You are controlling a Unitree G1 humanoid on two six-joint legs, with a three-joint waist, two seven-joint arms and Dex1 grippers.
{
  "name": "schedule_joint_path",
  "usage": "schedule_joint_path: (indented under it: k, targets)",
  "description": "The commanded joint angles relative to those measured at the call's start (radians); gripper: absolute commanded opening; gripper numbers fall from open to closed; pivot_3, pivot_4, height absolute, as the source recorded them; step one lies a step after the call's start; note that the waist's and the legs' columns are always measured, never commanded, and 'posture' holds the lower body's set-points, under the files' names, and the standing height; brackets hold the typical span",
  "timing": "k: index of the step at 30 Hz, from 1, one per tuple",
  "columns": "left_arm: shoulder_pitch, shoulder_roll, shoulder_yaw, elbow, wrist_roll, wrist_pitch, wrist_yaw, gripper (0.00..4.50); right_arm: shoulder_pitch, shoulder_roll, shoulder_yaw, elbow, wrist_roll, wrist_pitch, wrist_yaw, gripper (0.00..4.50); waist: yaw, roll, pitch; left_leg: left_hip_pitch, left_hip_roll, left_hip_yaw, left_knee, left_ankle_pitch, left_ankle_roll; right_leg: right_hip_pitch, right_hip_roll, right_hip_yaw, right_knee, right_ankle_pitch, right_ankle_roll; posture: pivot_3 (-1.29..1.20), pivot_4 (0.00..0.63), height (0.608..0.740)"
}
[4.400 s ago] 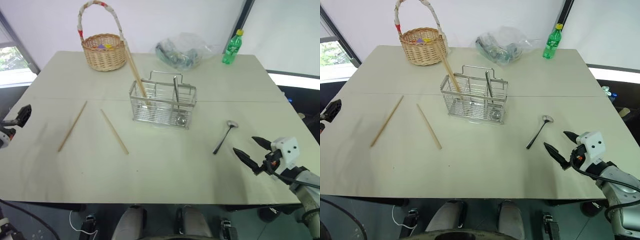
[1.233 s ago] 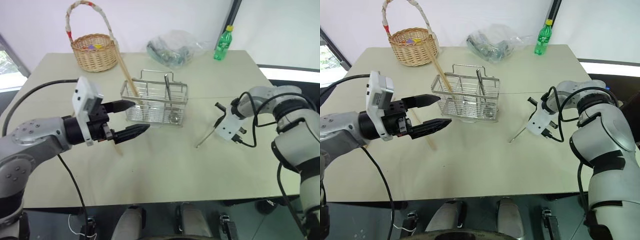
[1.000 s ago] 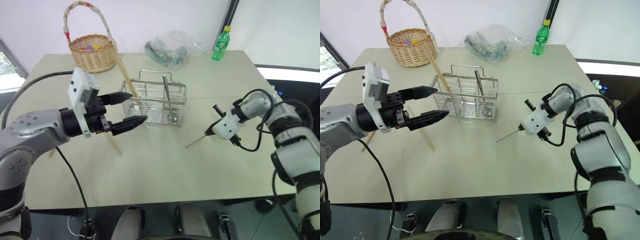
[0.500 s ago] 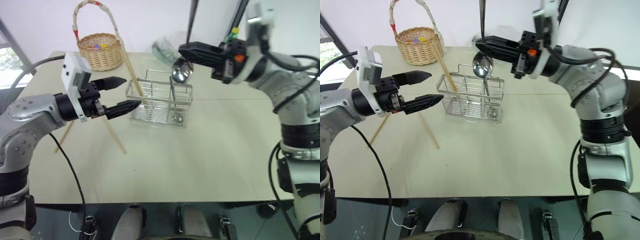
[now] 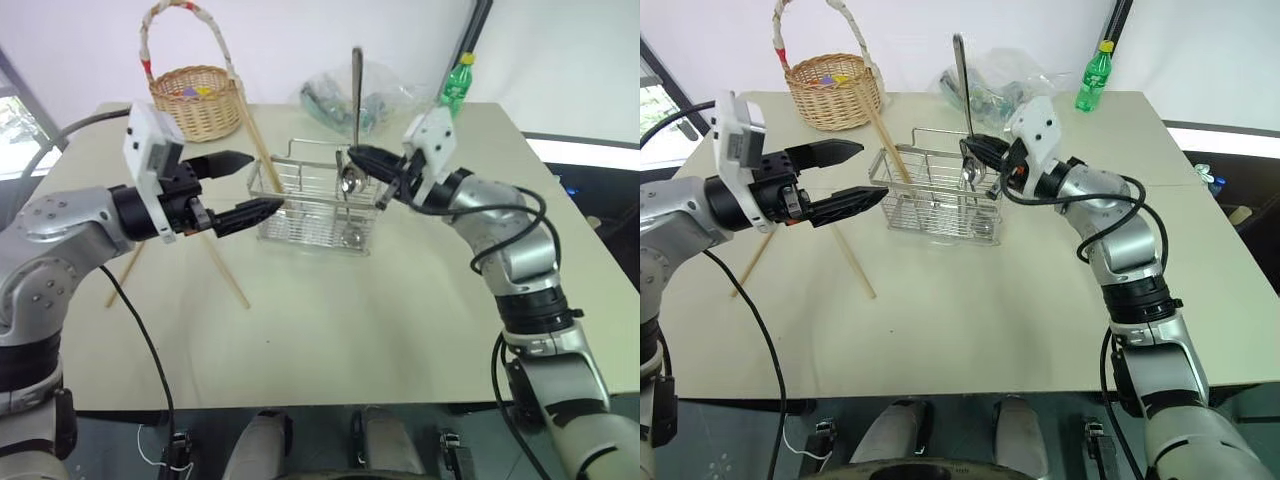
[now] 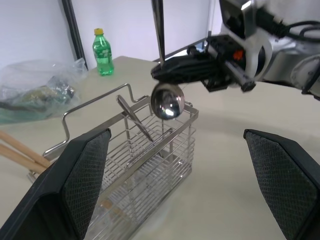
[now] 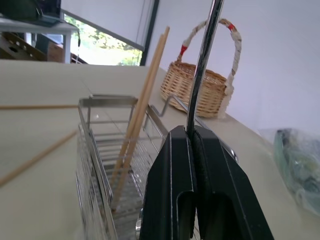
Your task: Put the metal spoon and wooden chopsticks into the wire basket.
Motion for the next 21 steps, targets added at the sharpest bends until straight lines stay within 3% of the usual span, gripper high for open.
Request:
schedule_joint_path:
  k: [1, 4, 7, 15, 21]
  targets:
    - [-0.023, 0.003, 0.037, -0.027, -0.012, -0.003, 0.011, 4.50, 0.003, 0.023, -0.023, -0.011, -0.009, 0.005, -0.009, 0.30, 0.000, 0.000, 0.000, 0.000, 0.000, 0.000, 0.000, 0.000, 0.000, 0.000, 0.000, 0.000, 0.000, 0.000, 0.000, 0.00, 0.150, 0.661]
    - [-0.021, 0.001, 0.041, -0.028, -0.016, -0.003, 0.019, 4.50, 0.005, 0.040, -0.038, -0.016, -0.033, 0.011, -0.038, 1.38, 0.000, 0.000, 0.000, 0.000, 0.000, 0.000, 0.000, 0.000, 0.000, 0.000, 0.001, 0.000, 0.001, 0.000, 0.000, 0.00, 0.150, 0.661]
    - [-0.019, -0.004, 0.045, -0.029, -0.021, -0.002, 0.026, 4.50, -0.007, 0.047, -0.050, -0.030, -0.047, 0.013, -0.057, 2.86, 0.002, 0.000, 0.000, 0.000, 0.000, 0.000, 0.000, 0.000, 0.000, 0.000, 0.000, 0.000, 0.000, 0.000, 0.000, 0.00, 0.150, 0.661]
    - [-0.004, -0.022, 0.082, 0.011, -0.010, -0.009, 0.075, 4.50, -0.082, 0.016, -0.153, -0.101, 0.075, 0.153, -0.019, 2.86, 0.003, 0.000, 0.000, 0.000, 0.000, -0.001, 0.000, 0.000, 0.000, 0.001, 0.000, 0.000, 0.000, 0.000, 0.000, 0.00, 0.150, 0.661]
    - [0.011, -0.019, 0.190, 0.153, 0.064, -0.010, 0.212, 4.50, -0.111, -0.110, -0.303, -0.232, 0.375, 0.373, 0.137, 2.86, 0.003, 0.000, 0.000, 0.000, 0.000, -0.001, -0.001, 0.000, 0.000, 0.001, 0.000, -0.001, 0.000, 0.000, 0.000, 0.00, 0.150, 0.661]
